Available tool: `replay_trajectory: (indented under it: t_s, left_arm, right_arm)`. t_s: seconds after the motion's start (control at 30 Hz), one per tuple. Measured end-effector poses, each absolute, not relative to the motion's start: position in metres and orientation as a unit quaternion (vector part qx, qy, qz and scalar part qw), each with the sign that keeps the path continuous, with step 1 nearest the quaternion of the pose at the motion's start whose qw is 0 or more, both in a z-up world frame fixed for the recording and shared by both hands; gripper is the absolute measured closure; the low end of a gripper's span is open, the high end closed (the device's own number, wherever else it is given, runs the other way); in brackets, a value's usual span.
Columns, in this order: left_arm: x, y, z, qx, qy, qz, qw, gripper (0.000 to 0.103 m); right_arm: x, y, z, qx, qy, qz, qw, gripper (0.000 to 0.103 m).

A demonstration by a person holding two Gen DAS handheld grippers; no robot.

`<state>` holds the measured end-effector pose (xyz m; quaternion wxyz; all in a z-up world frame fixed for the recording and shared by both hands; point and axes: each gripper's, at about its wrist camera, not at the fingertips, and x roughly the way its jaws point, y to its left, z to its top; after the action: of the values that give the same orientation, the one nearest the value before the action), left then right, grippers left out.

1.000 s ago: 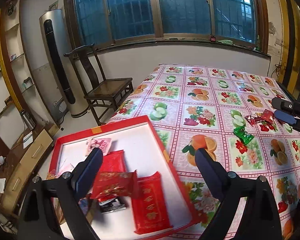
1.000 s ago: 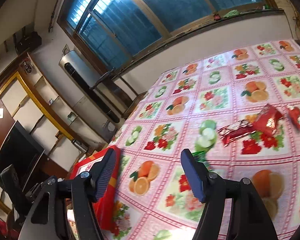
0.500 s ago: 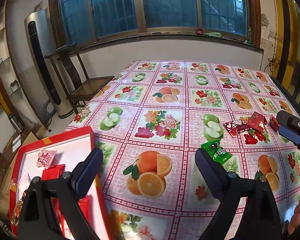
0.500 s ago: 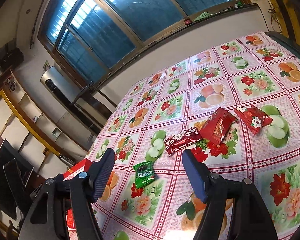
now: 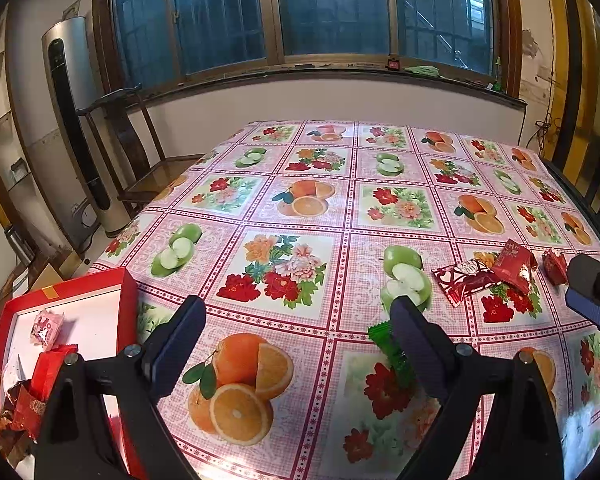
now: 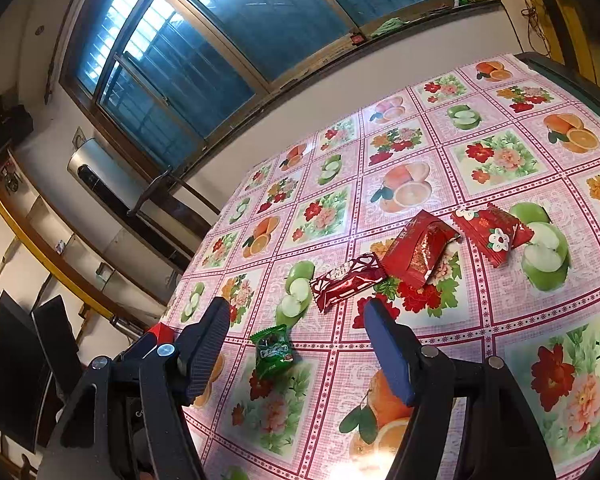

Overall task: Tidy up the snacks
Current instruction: 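Move both open tools back over the snack pile, then grasp the red packet with white print with the right tool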

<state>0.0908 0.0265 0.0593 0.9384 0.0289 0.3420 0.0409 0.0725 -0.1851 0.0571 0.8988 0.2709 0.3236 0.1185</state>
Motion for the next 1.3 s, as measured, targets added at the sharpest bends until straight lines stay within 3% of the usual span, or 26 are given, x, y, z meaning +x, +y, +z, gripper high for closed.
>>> replay_trajectory:
  t_s: [0.9,1.3]
  left_arm:
    - [0.096,0.08,0.041,-0.035,0.373,0.08,0.924,0.01]
    - [0.1,0.082,0.035,-0.044,0.392,0.066,0.917,0.01]
  right_arm:
    - [0.1,-0.194,0.04,0.326,0.357,0.105,0.869,0.029]
    - [0.2,-0.146,0.027,0.187,0.424,0.068,0.883,0.032]
